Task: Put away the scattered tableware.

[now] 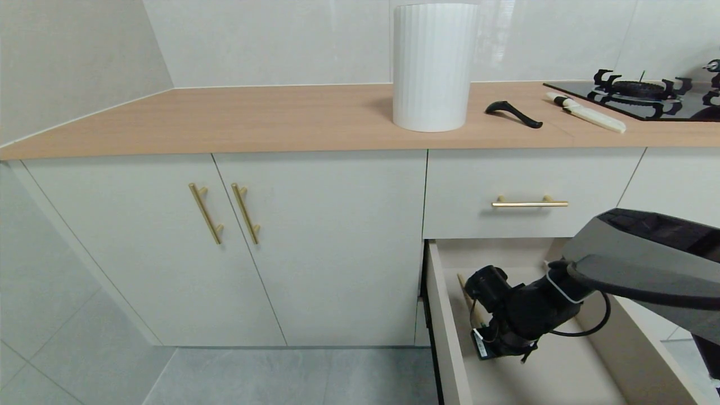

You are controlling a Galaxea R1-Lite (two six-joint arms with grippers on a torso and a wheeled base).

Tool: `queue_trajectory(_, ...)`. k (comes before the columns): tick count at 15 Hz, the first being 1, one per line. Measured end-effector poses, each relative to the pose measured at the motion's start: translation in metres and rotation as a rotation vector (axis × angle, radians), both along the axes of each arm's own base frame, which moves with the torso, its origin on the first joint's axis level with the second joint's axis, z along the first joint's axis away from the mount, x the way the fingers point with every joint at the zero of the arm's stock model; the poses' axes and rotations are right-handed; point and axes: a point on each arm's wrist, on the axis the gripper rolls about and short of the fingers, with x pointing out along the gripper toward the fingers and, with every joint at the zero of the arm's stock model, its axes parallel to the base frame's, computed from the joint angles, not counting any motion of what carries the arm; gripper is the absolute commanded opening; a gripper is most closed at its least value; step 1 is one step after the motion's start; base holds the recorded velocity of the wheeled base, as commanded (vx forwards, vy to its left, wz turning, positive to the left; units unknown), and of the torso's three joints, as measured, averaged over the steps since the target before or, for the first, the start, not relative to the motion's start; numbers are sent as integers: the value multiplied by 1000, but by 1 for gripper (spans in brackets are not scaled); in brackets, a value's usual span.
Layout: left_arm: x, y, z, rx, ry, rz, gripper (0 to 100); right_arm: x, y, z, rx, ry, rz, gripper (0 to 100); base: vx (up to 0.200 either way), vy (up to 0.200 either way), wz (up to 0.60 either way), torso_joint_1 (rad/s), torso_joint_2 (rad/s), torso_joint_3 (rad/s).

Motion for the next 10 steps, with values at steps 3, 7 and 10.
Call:
queue_trajectory(3, 0, 0, 0, 0, 0, 0, 100, 0, -1, -6, -6, 14, -3, 0, 0, 0, 0, 0, 0, 0)
queue_trajectory(7, 0, 0, 0, 0, 0, 0, 100, 2, -1, -8, -4, 8, -5, 100, 0, 0, 0, 0, 0, 0)
queue_trajectory(10, 0, 0, 0, 0, 0, 0, 100, 2, -1, -8, -2, 6, -6, 100, 0, 0, 0, 0, 0, 0)
